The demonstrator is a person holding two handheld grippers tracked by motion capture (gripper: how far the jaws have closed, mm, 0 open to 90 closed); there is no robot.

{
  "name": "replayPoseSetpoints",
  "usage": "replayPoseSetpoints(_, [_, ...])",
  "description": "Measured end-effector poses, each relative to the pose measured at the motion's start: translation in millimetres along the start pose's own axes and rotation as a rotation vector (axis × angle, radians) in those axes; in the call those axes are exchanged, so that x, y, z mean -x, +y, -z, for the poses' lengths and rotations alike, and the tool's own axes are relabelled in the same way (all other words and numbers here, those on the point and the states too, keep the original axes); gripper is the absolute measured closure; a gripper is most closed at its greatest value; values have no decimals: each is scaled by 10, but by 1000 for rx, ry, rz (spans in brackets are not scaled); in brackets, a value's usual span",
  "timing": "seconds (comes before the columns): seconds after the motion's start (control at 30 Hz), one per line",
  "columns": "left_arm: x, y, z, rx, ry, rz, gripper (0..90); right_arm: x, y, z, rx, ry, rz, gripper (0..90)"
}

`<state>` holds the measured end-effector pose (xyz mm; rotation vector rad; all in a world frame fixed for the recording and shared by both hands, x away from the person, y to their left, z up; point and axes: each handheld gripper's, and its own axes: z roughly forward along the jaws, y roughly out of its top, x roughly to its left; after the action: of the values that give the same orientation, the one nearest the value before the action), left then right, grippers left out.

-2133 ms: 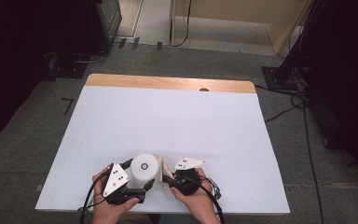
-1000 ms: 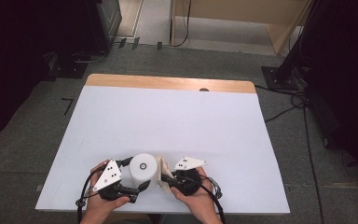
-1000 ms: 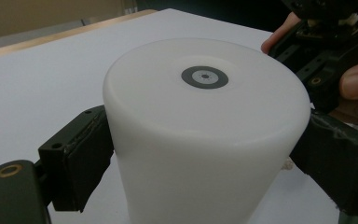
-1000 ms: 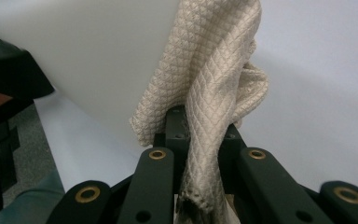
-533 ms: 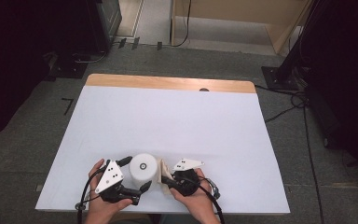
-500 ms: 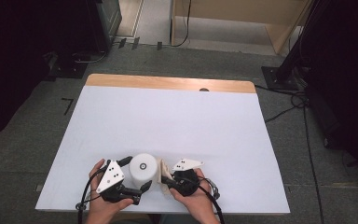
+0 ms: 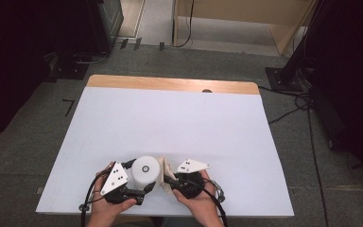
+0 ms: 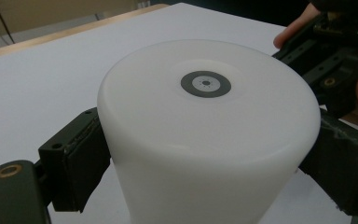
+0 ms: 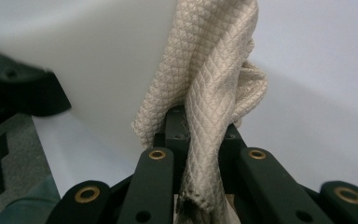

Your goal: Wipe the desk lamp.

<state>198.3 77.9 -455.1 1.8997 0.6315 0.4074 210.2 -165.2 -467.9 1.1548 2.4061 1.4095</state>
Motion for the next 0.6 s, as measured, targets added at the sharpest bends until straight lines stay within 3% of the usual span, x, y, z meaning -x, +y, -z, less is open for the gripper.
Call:
replayPoseSetpoints(0.33, [-14,-2,-26,6,-33,-11,83,-78,200,260,105,-8,35,808])
replayPoseSetpoints(0.6, [-2,-5,-21,2,-25,-10,83,30,60,69,35,2,-3,808])
